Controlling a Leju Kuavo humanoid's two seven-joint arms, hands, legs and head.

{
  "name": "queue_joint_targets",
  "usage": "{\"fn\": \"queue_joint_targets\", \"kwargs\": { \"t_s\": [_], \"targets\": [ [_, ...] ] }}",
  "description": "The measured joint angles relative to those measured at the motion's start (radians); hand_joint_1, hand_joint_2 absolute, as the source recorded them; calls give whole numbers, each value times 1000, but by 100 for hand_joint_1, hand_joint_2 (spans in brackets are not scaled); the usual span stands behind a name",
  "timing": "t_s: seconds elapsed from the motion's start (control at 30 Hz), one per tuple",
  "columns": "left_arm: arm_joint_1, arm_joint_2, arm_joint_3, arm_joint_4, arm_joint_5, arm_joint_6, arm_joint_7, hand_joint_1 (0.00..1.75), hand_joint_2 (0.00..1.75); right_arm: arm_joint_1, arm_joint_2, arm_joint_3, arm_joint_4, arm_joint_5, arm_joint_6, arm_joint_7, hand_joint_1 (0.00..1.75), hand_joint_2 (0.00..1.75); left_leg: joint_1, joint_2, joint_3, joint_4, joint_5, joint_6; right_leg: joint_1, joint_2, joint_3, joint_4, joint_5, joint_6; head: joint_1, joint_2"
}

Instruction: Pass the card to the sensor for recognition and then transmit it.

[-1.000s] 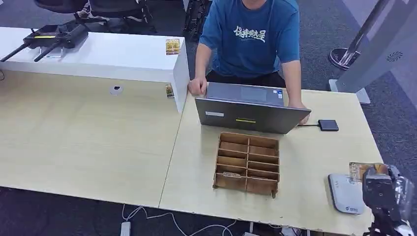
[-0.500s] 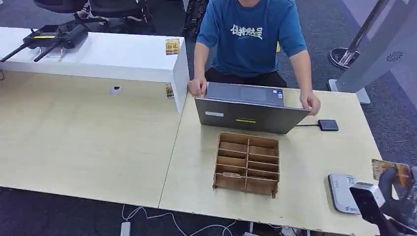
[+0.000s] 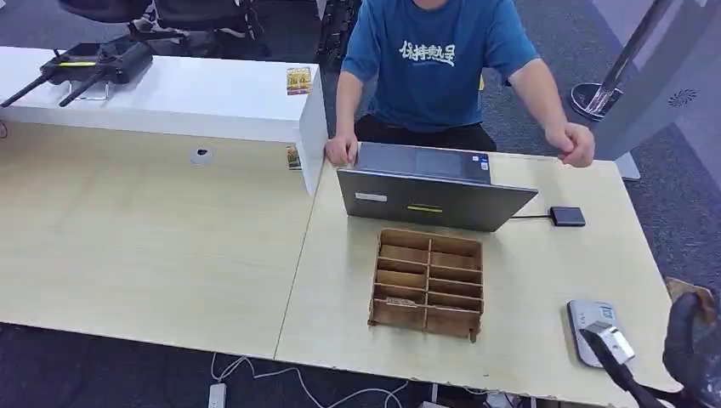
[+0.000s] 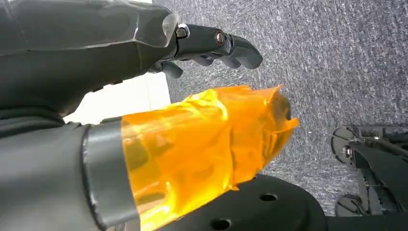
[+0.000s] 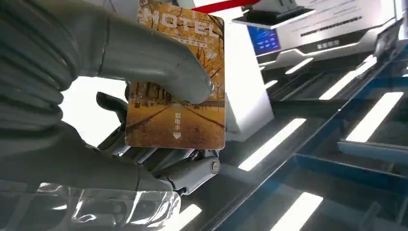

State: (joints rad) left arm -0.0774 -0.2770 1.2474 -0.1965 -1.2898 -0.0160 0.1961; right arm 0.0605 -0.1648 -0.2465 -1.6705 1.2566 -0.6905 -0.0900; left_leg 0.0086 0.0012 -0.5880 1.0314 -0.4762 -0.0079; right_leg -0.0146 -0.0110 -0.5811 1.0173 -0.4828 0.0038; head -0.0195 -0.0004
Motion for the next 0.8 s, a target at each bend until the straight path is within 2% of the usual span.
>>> {"fn": "queue_joint_targets", "kwargs": {
  "t_s": [0.6, 0.73, 0.8],
  "targets": [
    [0, 0, 0, 0, -10, -2, 10, 0, 0, -3, 29, -10, -1, -31, 0, 15, 175, 175, 0, 0, -1, 0, 0, 0, 0, 0, 0, 0, 0, 0, 0, 0],
    [-1, 0, -1, 0, -20, -4, 14, 0, 0, -39, 31, 25, 6, -30, 0, 33, 175, 175, 0, 0, -1, 0, 0, 0, 0, 0, 0, 0, 0, 0, 0, 0],
    [-2, 1, -1, 0, -27, -5, 16, 0, 0, -76, 32, 61, 16, -10, 0, 62, 175, 175, 0, 0, 0, 0, 0, 0, 0, 0, 0, 0, 0, 0, 0, 0]
  ]
}}
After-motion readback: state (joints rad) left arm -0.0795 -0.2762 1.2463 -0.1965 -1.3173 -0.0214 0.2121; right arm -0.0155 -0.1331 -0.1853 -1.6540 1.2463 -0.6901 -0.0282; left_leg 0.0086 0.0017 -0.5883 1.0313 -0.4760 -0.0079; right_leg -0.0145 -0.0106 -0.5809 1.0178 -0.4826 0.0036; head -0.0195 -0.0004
